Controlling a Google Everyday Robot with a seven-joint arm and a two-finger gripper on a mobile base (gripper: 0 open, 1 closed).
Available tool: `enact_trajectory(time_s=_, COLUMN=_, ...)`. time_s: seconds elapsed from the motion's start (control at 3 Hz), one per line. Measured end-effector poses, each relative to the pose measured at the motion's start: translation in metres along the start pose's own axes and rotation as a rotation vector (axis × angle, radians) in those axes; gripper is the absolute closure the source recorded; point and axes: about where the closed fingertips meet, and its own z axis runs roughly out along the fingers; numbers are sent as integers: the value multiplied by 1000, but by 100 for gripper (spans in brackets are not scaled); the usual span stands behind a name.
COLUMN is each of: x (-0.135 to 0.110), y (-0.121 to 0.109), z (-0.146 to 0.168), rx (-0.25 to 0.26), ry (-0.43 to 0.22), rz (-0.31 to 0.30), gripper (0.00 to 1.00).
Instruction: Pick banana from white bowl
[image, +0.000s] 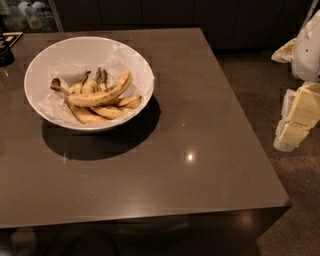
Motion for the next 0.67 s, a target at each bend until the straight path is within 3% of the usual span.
enact_trajectory(time_s=0.67, x=-3, y=-2, z=-1, rx=5, ry=-3, rz=-10, gripper=0)
